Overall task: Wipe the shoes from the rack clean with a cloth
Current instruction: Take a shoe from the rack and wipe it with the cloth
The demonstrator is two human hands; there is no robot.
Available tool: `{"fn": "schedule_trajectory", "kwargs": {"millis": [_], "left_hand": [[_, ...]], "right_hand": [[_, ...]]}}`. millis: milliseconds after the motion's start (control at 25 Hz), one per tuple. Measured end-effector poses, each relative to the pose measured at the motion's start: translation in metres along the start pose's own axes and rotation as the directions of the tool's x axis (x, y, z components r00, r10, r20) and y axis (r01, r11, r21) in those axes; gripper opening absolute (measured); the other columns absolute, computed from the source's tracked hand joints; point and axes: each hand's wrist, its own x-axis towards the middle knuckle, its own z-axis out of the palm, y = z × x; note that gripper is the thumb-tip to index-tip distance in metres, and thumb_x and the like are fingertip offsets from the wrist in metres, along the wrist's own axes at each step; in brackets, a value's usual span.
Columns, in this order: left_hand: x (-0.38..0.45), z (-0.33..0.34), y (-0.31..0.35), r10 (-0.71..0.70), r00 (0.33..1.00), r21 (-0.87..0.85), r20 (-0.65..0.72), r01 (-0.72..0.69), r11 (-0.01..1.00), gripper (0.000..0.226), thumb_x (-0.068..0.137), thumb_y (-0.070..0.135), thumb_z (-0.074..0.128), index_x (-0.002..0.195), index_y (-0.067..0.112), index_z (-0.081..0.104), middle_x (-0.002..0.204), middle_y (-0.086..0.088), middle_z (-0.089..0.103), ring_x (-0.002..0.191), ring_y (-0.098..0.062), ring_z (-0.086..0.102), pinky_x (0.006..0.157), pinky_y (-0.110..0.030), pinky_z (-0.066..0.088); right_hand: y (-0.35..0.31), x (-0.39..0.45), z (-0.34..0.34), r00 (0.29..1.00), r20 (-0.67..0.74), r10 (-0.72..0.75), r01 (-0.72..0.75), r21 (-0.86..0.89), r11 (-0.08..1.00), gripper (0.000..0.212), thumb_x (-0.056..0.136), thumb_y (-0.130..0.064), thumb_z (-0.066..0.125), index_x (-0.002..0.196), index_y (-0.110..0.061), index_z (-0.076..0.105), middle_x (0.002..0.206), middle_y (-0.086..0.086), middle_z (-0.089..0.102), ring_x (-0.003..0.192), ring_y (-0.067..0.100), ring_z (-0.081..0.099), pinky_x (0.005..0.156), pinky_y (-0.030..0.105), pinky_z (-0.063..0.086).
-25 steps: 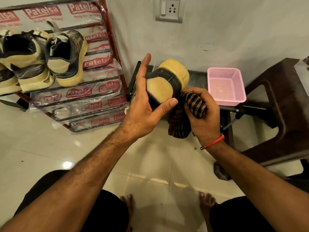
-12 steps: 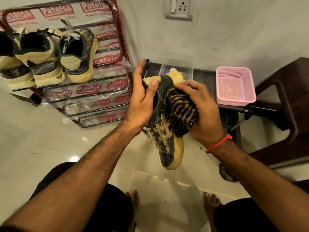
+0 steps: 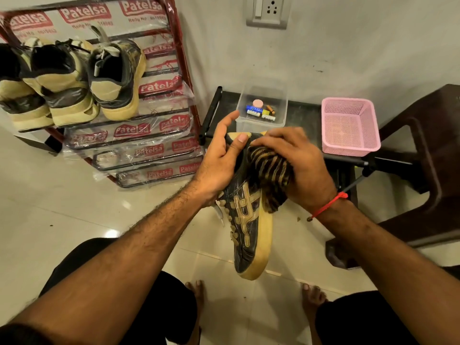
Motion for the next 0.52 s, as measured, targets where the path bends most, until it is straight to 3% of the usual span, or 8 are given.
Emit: {"fn": "schedule_trajectory", "kwargs": {"millis": [120, 240, 320, 440, 520], "left_hand": [[0.0, 0.005, 0.001, 0.015, 1.0, -0.01, 0.005, -0.015, 1.0, 0.053, 0.106, 0.026, 0.05, 0.155, 0.03, 0.03, 0.131, -0.006, 0.065, 0.12, -0.021, 0.065, 0.104, -0.049, 0.053], [0.002, -0.001, -0.001, 0.016, 0.999, -0.028, -0.043, -0.017, 0.999, 0.057, 0.1, 0.034, 0.054, 0.153, 0.032, 0.034, 0.138, -0.014, 0.06, 0.121, -0.026, 0.064, 0.104, -0.052, 0.052], [0.002, -0.004, 0.0, 0.019, 1.0, -0.015, -0.008, -0.019, 1.0, 0.052, 0.105, 0.027, 0.052, 0.154, 0.028, 0.035, 0.132, -0.02, 0.062, 0.116, -0.027, 0.067, 0.101, -0.048, 0.055], [0.002, -0.004, 0.002, 0.004, 0.999, -0.048, 0.032, -0.002, 0.999, 0.047, 0.108, 0.019, 0.049, 0.152, 0.027, 0.038, 0.123, -0.022, 0.065, 0.106, -0.024, 0.07, 0.093, -0.042, 0.059], [0.002, -0.002, 0.003, -0.023, 0.999, -0.111, 0.03, 0.026, 0.993, 0.045, 0.107, 0.018, 0.049, 0.15, 0.031, 0.039, 0.121, -0.023, 0.067, 0.107, -0.027, 0.071, 0.091, -0.045, 0.059]], "right_hand": [[0.008, 0.003, -0.005, 0.996, -0.032, 0.087, -0.086, 0.036, 0.996, 0.041, 0.088, -0.03, 0.061, 0.123, -0.007, 0.066, 0.118, 0.015, 0.062, 0.113, 0.032, 0.055, 0.095, 0.051, 0.051], [-0.023, -0.019, 0.017, 0.979, 0.153, -0.136, 0.121, 0.103, 0.987, 0.036, 0.089, -0.023, 0.066, 0.121, -0.007, 0.067, 0.117, 0.013, 0.061, 0.109, 0.029, 0.055, 0.096, 0.04, 0.049], [-0.031, -0.023, 0.021, 0.963, 0.183, -0.198, 0.184, 0.09, 0.979, 0.034, 0.09, -0.019, 0.068, 0.121, -0.006, 0.067, 0.117, 0.015, 0.06, 0.108, 0.03, 0.056, 0.094, 0.04, 0.049], [-0.009, -0.007, 0.008, 0.999, 0.032, -0.042, 0.042, 0.003, 0.999, 0.038, 0.089, -0.023, 0.069, 0.123, -0.006, 0.066, 0.119, 0.016, 0.06, 0.112, 0.029, 0.055, 0.097, 0.039, 0.05], [0.005, 0.001, 0.0, 0.996, -0.066, 0.064, -0.063, 0.015, 0.998, 0.039, 0.089, -0.024, 0.067, 0.123, -0.005, 0.066, 0.119, 0.016, 0.061, 0.113, 0.03, 0.057, 0.097, 0.045, 0.051]]}}
